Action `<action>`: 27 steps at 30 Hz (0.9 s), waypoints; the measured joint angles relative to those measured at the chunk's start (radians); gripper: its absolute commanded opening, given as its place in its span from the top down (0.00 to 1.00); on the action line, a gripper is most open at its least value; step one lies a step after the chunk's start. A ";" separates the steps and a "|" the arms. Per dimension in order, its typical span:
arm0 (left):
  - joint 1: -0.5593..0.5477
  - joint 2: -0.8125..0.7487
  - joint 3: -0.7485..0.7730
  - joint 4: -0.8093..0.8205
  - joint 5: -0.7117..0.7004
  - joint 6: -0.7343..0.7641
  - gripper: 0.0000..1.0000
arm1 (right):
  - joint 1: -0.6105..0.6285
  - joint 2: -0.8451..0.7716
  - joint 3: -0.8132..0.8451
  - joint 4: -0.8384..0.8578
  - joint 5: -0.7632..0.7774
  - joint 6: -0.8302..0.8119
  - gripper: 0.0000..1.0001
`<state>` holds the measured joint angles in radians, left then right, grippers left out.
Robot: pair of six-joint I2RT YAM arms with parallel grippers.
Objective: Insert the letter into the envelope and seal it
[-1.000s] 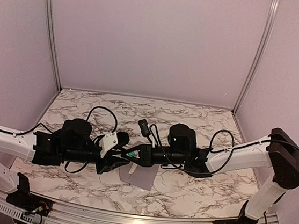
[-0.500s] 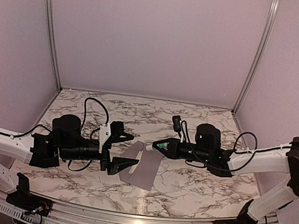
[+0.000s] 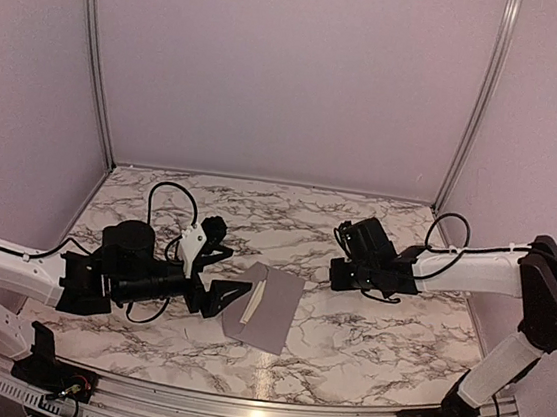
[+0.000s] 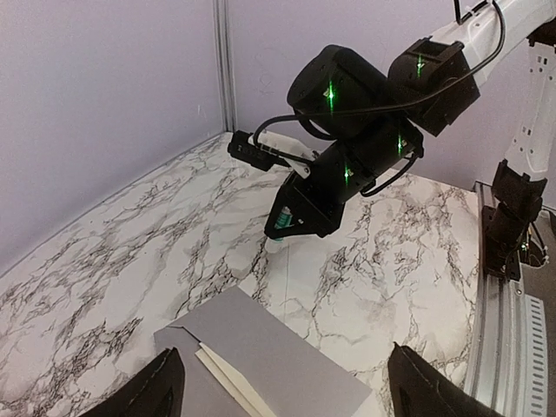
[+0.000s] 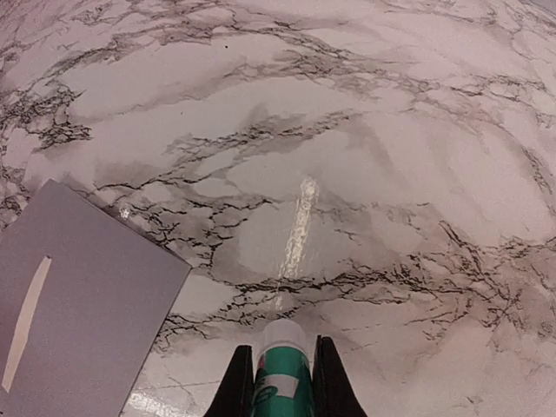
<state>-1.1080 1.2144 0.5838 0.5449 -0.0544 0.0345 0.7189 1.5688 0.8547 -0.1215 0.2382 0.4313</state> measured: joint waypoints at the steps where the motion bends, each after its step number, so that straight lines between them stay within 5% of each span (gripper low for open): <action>1: 0.004 0.003 0.001 -0.008 -0.009 -0.016 0.17 | 0.000 0.021 0.026 -0.037 0.018 -0.010 0.96; 11: 0.049 0.045 0.018 -0.146 -0.085 -0.189 0.17 | -0.002 0.098 0.101 -0.217 0.080 -0.068 0.45; 20: 0.075 0.073 0.004 -0.169 -0.128 -0.269 0.18 | -0.002 -0.105 0.047 -0.235 0.041 -0.076 0.25; 27: 0.109 0.123 -0.003 -0.180 -0.153 -0.343 0.29 | 0.007 -0.265 0.011 -0.179 0.031 -0.079 0.33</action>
<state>-0.9985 1.3373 0.5804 0.3649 -0.2070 -0.3084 0.7261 1.3041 0.8661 -0.3000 0.2691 0.3519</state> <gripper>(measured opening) 0.762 0.720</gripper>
